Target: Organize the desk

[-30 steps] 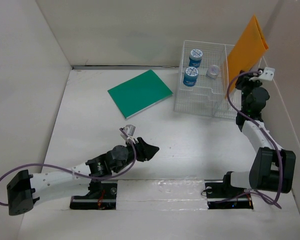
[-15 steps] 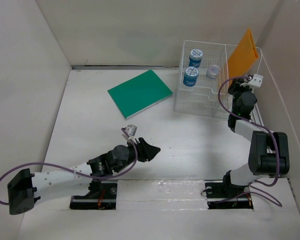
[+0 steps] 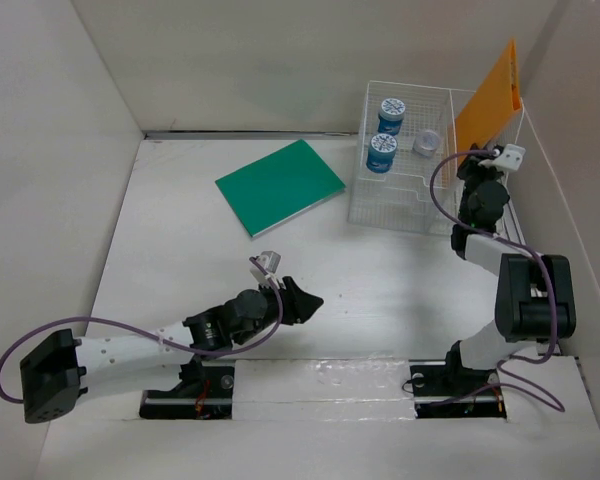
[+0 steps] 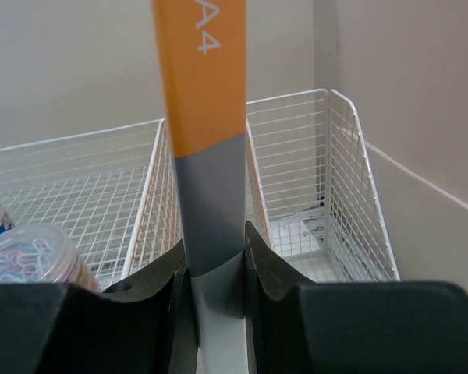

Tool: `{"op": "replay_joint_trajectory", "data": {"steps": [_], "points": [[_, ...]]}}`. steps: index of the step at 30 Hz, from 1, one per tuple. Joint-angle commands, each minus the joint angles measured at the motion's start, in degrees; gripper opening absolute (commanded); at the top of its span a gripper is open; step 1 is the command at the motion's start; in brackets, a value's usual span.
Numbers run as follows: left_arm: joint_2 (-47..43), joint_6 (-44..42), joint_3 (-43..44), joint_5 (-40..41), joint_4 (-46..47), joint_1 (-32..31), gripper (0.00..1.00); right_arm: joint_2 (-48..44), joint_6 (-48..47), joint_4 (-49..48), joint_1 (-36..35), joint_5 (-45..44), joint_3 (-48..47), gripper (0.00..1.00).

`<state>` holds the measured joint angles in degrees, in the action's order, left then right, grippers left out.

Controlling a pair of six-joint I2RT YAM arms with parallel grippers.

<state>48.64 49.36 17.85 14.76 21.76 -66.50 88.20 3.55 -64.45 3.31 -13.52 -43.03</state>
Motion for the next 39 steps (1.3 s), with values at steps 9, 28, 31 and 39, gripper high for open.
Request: {"op": "replay_joint_trajectory", "data": {"steps": [9, 28, 31, 39], "points": [[2.86, -0.76, 3.60, 0.00, 4.96, 0.23, 0.40, 6.01, 1.36, -10.35, -1.81, 0.25, 2.50, 0.00], [-0.92, -0.50, 0.97, -1.40, 6.36, 0.23, 0.40, -2.95, 2.34, -4.47, -3.57, -3.18, 9.10, 0.00], [-1.71, -0.58, 0.35, -1.40, 6.28, 0.23, 0.40, -1.64, 0.67, -2.00, -3.57, -2.91, 7.08, 0.00], [-3.20, -0.85, -0.71, -0.88, 6.37, 0.23, 0.39, 0.39, -5.56, -0.42, -5.42, -7.31, 0.14, 0.00]]}}
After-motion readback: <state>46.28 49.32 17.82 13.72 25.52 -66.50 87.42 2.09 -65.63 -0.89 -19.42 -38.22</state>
